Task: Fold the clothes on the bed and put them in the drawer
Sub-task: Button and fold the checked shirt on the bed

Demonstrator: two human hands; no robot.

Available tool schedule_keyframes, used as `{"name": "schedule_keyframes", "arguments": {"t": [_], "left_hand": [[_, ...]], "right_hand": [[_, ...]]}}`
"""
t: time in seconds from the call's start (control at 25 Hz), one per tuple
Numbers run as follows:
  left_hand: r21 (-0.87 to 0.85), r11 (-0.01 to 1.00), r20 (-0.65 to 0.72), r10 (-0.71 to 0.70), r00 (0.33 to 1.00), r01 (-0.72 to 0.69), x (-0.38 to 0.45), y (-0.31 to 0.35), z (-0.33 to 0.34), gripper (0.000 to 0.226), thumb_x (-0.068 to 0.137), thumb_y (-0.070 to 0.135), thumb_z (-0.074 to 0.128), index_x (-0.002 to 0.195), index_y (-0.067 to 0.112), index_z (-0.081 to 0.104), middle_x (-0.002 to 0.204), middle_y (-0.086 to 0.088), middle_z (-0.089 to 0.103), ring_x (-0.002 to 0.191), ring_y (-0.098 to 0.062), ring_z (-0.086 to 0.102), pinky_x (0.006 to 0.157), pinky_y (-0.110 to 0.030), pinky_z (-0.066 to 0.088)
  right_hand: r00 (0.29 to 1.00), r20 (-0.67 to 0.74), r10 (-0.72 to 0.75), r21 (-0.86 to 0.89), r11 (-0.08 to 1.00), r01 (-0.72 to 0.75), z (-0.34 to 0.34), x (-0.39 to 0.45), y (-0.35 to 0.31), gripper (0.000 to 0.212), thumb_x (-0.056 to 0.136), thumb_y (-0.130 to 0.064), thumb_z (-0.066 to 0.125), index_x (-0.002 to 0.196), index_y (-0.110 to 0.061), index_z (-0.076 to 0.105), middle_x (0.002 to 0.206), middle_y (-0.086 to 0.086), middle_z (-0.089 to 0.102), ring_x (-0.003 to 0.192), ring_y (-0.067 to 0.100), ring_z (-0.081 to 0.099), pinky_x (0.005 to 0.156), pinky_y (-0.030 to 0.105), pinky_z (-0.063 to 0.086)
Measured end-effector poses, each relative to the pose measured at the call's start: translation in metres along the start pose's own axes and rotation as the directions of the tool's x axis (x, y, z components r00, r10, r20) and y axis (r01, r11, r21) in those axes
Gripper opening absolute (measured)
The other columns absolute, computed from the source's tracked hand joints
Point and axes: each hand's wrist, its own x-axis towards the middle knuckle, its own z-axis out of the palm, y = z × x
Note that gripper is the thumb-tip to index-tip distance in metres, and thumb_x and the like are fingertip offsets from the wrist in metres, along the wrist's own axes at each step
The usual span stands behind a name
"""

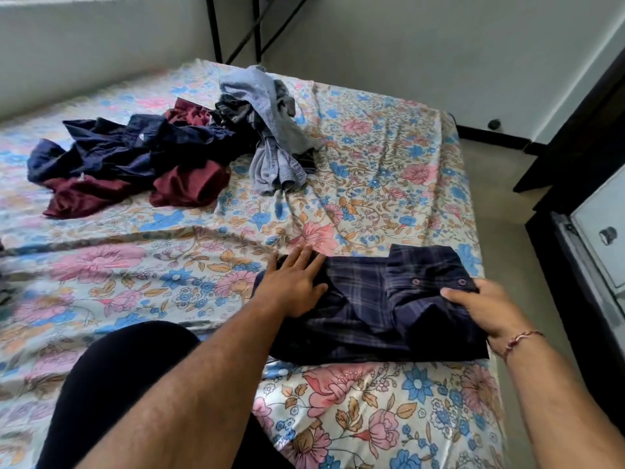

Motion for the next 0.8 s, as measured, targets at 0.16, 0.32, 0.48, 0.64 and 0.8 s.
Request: {"name": "schedule_keyframes", "arguments": {"t": [0.16,0.32,0.48,0.64,0.8], "left_hand": [[-0.571,0.82,-0.277,-0.25,0.928,0.051,0.004,0.019,-0.033,0.056,0.108,0.046,0.043,0.16,0.027,0.034,0.168,-0.002,0.031,0.155,-0.023,0.029,0.127,-0.062,0.01],[-0.909,0.417,-0.245,-0.501,0.83,-0.017,-0.013,-0.014,-0.09,0.033,0.099,0.032,0.055,0.126,0.018,0.067,0.125,-0.01,0.07,0.113,-0.029,0.066,0.097,-0.045,0.054],[-0.976,0.139,0.035,-0.66,0.751,0.168,-0.037,-0.051,-0.091,0.019,0.09,0.022,0.053,0.092,0.011,0.068,0.093,-0.017,0.076,0.07,-0.028,0.066,0.062,-0.031,0.041],[-0.856,0.486,-0.195,-0.623,0.758,0.179,-0.053,-0.031,-0.085,0.017,0.096,0.026,0.055,0.09,0.016,0.068,0.08,-0.005,0.069,0.073,-0.028,0.064,0.067,-0.034,0.046],[-0.745,0.649,-0.089,-0.321,0.943,0.151,-0.041,0.016,-0.064,0.022,0.097,0.038,0.053,0.101,0.019,0.062,0.093,-0.008,0.072,0.073,-0.024,0.064,0.067,-0.035,0.056]], "right_hand": [[0.981,0.079,-0.178,-0.188,0.964,0.19,-0.004,-0.022,-0.04,0.022,0.088,-0.005,0.07,0.106,-0.017,0.069,0.1,0.013,0.077,0.064,0.009,0.071,0.061,0.027,0.059],[0.823,0.197,-0.533,-0.562,0.626,0.54,0.081,-0.067,-0.096,0.063,0.081,-0.028,0.075,0.138,-0.03,0.048,0.083,-0.005,0.067,0.069,0.017,0.065,0.065,0.025,0.05],[0.665,0.53,-0.526,-0.481,0.46,0.747,0.212,-0.107,-0.083,0.053,0.09,-0.029,0.068,0.136,-0.024,0.045,0.097,0.011,0.073,0.09,0.035,0.071,0.075,0.04,0.057],[0.679,0.132,-0.722,-0.368,0.6,0.71,0.186,-0.085,-0.043,0.032,0.096,-0.028,0.067,0.126,-0.024,0.059,0.09,-0.009,0.064,0.078,0.013,0.063,0.065,0.029,0.056],[0.965,0.106,-0.24,-0.28,0.924,0.261,0.134,-0.049,-0.013,0.032,0.094,-0.044,0.069,0.112,-0.017,0.069,0.094,-0.005,0.07,0.089,0.02,0.069,0.073,0.03,0.052]]}}
